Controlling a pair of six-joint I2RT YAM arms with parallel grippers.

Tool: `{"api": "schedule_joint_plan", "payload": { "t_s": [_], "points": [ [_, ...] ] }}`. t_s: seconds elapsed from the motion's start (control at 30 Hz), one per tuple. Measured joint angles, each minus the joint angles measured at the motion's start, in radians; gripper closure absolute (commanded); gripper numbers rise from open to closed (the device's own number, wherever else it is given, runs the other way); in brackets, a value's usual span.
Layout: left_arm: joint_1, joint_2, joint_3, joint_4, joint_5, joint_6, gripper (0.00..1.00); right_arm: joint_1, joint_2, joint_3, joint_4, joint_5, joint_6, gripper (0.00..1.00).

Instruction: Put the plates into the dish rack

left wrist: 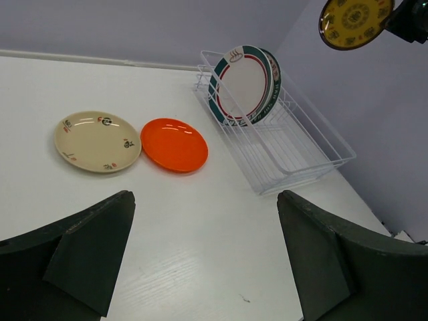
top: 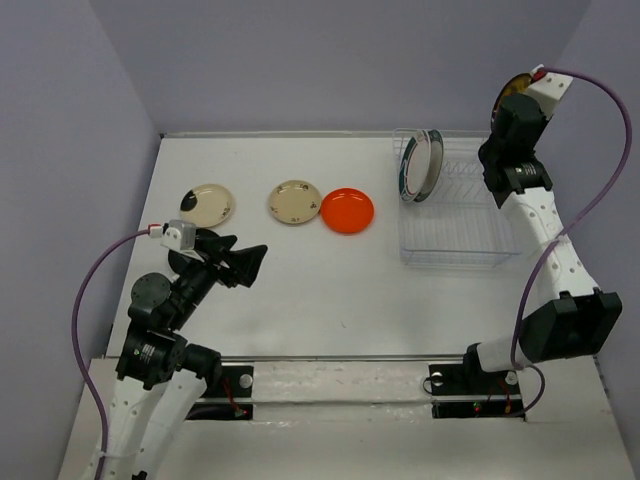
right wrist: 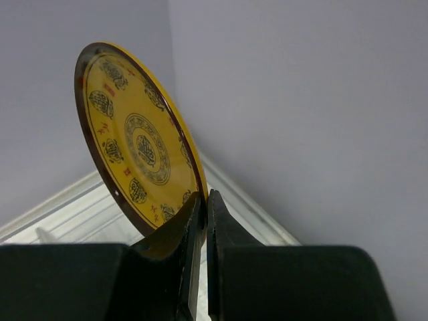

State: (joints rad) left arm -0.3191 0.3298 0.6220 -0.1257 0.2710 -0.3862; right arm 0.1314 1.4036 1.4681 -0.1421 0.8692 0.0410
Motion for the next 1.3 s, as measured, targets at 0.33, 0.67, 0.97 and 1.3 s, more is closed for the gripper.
{"api": "schedule_joint_plan", "payload": {
  "t_s": [0.33, 0.67, 0.97, 1.3],
  "points": [
    [-0.023, -0.015, 0.0, -0.005, -0.011, 0.0, 0.01, -0.032, 0.22, 0.046, -0.106, -0.04, -0.035, 0.93],
    [-0.027, -0.015, 0.0, -0.007, -0.014, 0.0, 0.01, 0.022, 0.309, 0.046, -0.188, -0.095, 0.039, 0.93],
    [-0.027, -0.015, 0.0, -0.007, -0.018, 0.0, 0.01, 0.066, 0.351, 0.047, -0.195, -0.11, 0.072, 0.93],
    [-0.027, -0.015, 0.0, -0.007, -0.018, 0.0, 0.01, 0.074, 0.377, 0.047, -0.202, -0.096, 0.092, 0.93]
  ]
}}
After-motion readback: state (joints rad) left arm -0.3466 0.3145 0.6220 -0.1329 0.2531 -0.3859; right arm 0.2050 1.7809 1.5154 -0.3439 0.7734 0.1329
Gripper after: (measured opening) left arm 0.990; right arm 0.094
